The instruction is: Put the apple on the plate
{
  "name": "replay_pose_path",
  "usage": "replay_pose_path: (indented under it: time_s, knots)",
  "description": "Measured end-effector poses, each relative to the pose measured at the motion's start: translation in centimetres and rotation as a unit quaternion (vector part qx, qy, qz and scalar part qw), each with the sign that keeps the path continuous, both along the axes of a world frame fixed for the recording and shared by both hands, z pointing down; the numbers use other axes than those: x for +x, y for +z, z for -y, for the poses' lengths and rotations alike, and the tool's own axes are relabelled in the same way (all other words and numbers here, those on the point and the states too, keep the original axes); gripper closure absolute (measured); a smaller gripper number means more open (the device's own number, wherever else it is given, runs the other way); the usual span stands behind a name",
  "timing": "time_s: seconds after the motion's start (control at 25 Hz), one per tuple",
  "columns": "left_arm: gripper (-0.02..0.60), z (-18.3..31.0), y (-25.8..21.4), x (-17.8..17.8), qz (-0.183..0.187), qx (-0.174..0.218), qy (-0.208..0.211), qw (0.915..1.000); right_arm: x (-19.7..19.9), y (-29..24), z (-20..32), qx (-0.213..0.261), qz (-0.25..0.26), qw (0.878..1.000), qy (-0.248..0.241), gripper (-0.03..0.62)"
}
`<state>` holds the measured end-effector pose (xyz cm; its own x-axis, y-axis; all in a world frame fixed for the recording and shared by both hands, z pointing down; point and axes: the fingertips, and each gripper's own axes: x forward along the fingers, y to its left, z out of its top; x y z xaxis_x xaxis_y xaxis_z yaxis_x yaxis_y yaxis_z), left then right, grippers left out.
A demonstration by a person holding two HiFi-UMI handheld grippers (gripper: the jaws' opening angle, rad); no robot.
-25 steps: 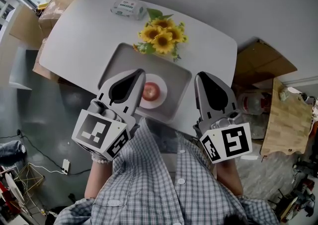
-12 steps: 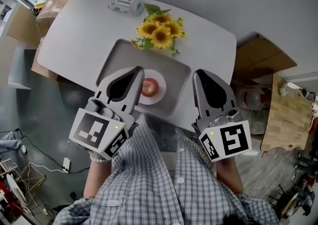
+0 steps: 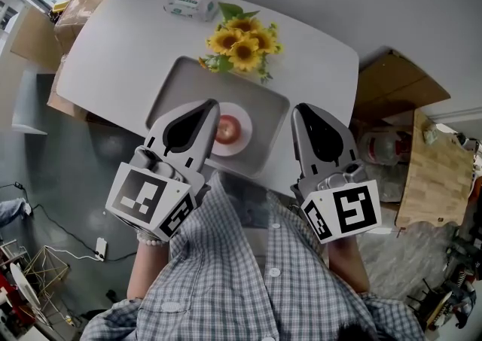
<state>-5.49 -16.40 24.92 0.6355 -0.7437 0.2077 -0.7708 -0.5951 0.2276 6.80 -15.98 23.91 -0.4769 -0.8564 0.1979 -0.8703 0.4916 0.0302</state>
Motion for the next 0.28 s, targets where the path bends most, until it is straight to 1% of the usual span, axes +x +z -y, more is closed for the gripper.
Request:
replay_pose_path:
  time_s: [0.28]
  knots:
    - [0.574, -0.14, -0.07, -0.04, -0.001, -0.002, 0.0, 1.0, -0.06, 0.1, -0.09, -0.001, -0.005, 1.0, -0.002, 0.563]
